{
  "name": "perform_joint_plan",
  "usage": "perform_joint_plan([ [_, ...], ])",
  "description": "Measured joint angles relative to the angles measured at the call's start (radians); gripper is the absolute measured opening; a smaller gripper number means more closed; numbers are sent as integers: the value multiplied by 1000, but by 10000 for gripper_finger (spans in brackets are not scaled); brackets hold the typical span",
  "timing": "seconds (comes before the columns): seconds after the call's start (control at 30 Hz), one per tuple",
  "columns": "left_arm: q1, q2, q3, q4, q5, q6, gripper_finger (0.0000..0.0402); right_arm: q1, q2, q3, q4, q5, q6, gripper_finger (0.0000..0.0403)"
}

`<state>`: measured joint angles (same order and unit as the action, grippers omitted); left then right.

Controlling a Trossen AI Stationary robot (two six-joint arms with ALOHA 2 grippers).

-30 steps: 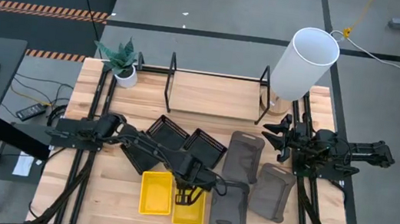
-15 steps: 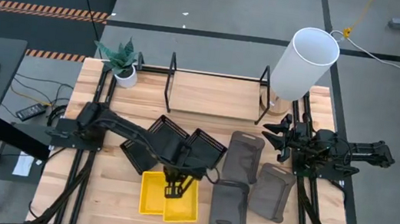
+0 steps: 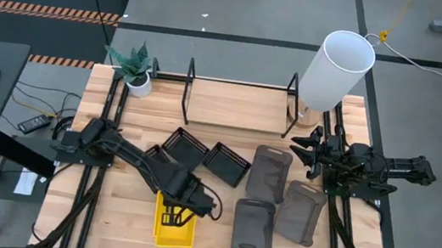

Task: Stack baskets on shelf by color
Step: Stack the right yellow bin on top of the yellow bin

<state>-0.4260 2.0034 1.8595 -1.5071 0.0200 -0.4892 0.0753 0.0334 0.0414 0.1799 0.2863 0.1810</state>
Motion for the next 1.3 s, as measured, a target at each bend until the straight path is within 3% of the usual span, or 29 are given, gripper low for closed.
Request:
perform_joint_plan([
  [0.37, -5, -1, 0, -47, -69, 3, 6, 0, 0, 0, 2, 0, 0, 155],
  [0.87, -17, -1, -2, 5, -69, -28, 12, 0, 0, 0, 3, 0, 0, 155],
  [1.03, -22, -1, -2, 11, -68, -75, 43, 0, 0, 0, 4, 0, 0, 155],
  [1.3, -28, -1, -2, -4, -73, -129, 127, 0, 0, 0, 6, 0, 0, 155],
])
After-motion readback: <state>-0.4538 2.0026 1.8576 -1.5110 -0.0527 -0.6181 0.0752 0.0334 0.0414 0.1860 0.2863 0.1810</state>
